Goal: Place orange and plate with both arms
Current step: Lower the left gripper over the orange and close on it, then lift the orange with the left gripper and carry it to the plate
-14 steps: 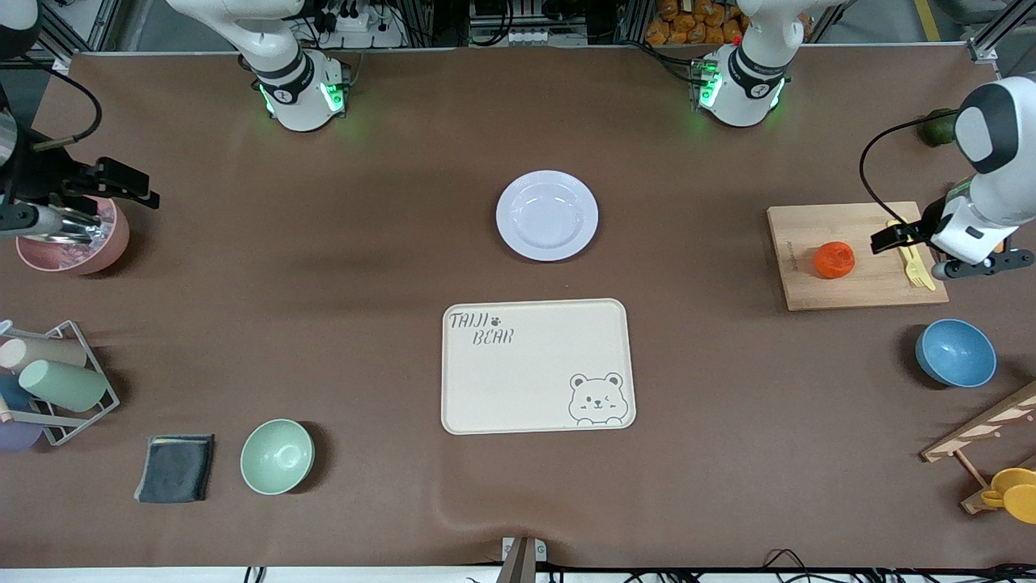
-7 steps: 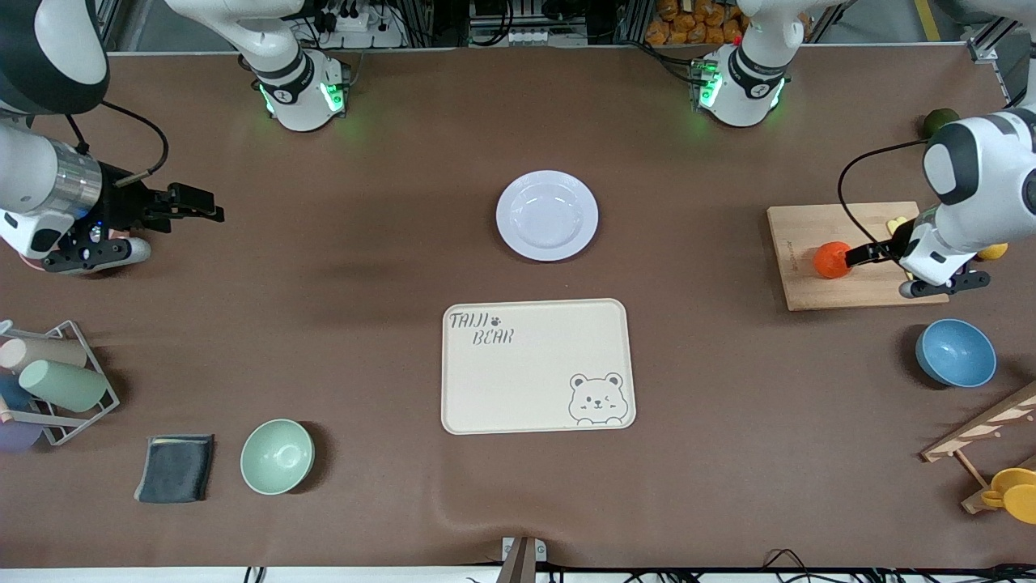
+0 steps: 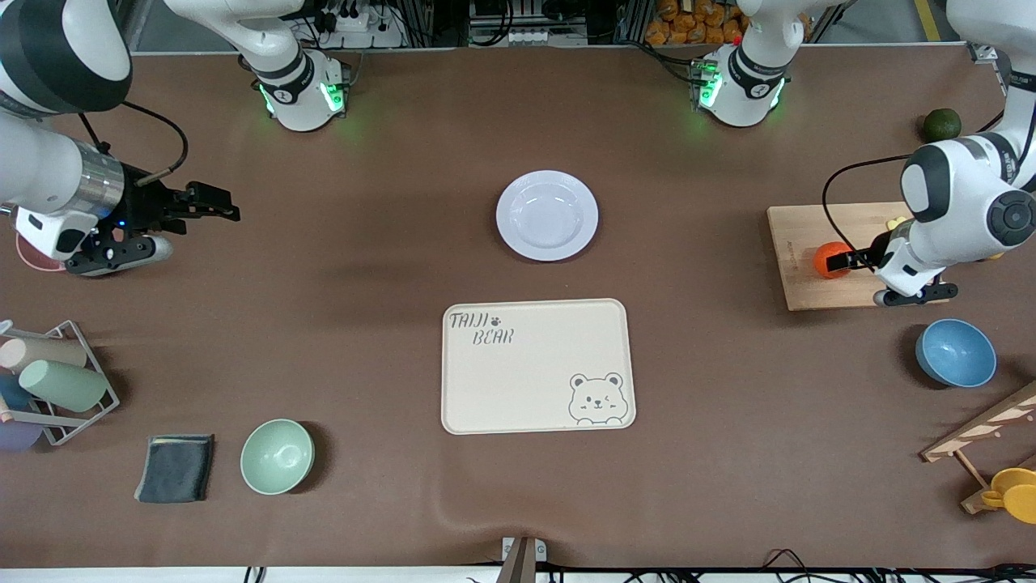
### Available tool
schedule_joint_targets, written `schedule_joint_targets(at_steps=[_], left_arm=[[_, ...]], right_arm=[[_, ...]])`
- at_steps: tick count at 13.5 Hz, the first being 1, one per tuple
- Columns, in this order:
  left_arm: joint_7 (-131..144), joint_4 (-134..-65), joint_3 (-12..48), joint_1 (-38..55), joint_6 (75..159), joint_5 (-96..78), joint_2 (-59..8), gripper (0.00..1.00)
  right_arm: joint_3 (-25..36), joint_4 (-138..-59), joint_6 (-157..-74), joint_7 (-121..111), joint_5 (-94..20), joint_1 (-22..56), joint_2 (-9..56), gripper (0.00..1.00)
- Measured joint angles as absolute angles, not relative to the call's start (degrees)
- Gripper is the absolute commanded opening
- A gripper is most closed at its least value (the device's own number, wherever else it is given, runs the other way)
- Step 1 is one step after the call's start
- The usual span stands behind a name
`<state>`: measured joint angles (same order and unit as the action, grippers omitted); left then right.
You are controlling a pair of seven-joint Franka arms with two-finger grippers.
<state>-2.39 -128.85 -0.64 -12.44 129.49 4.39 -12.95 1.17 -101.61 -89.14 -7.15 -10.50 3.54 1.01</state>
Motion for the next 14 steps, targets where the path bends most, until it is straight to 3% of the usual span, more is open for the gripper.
schedule_joint_targets(at_steps=[13,14], left_arm=[[-3.16,-128.80,-0.65,-12.75,129.84,4.39,-17.65,1.00],[-3.24,-128.80,-0.65,-12.77,129.84,4.39,-18.00,0.81]], right_arm=[[1.13,-101.61,-90.22,-5.97,-10.62,5.14,1.60,1.00],[1.13,-101.61,-90.29,-5.95,-10.64,5.18,1.67,1.00]])
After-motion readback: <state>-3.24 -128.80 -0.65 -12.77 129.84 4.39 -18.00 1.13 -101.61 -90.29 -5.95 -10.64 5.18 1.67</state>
